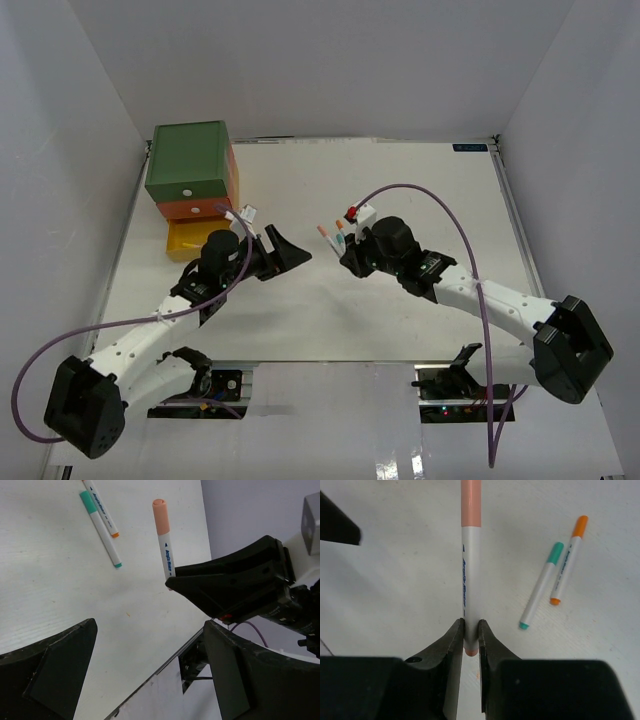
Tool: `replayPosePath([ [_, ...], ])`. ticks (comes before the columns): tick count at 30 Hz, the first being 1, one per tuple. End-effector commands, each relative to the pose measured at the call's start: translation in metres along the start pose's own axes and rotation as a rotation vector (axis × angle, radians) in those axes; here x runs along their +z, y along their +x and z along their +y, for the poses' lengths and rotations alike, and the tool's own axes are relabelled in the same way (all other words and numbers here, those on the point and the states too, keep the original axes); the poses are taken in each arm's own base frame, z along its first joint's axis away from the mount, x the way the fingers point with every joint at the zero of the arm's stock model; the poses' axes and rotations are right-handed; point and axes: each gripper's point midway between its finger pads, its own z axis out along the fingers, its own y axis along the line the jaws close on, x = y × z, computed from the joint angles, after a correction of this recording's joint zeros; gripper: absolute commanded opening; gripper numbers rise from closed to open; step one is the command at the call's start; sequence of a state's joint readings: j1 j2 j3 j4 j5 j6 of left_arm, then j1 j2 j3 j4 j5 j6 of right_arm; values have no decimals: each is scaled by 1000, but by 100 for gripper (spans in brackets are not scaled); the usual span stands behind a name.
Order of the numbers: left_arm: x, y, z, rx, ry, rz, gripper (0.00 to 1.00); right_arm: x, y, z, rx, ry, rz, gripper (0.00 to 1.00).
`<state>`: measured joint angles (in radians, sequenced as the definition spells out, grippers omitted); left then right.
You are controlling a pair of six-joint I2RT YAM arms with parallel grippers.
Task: Sort the stationery into containers
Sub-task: Place the pen in the drawer.
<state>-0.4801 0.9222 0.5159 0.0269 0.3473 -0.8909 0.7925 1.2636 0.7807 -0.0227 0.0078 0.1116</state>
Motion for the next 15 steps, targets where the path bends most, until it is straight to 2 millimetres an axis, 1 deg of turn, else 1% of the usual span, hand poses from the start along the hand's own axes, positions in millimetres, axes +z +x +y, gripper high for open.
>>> replayPosePath([
  [1, 18, -23, -29, 17, 16, -104, 98, -7, -31, 30, 58, -126, -132, 17],
  [2, 22, -29, -34, 25, 11, -124, 98, -8, -34, 34, 66, -139, -144, 18],
  [3, 29, -26, -31, 24, -6, -113, 97, -9, -36, 37, 66, -147, -149, 18],
  [4, 33, -23, -35, 30, -2, -106, 95, -10, -37, 39, 67, -152, -151, 18],
  [6, 39, -28, -41, 28, -1, -130, 93, -11, -37, 43, 70, -161, -153, 19],
  [7, 45, -24, -40, 27, -9, -119, 90, -11, -37, 44, 70, -164, -154, 19],
  [8, 48, -28, -45, 26, -4, -133, 89, -11, -36, 46, 71, -169, -154, 19],
  [10, 53, -25, -48, 35, -7, -122, 86, -10, -36, 47, 74, -171, -155, 20],
  [11, 59, -23, -45, 38, -20, -113, 83, -10, -35, 48, 74, -173, -154, 20],
  [12, 62, -25, -46, 35, -21, -116, 81, -9, -34, 48, 76, -175, -154, 20],
  [13, 64, -22, -47, 37, -24, -109, 79, -9, -34, 49, 77, -177, -153, 21],
  [15, 70, -19, -41, 35, -46, -103, 74, -8, -33, 49, 78, -175, -152, 21],
])
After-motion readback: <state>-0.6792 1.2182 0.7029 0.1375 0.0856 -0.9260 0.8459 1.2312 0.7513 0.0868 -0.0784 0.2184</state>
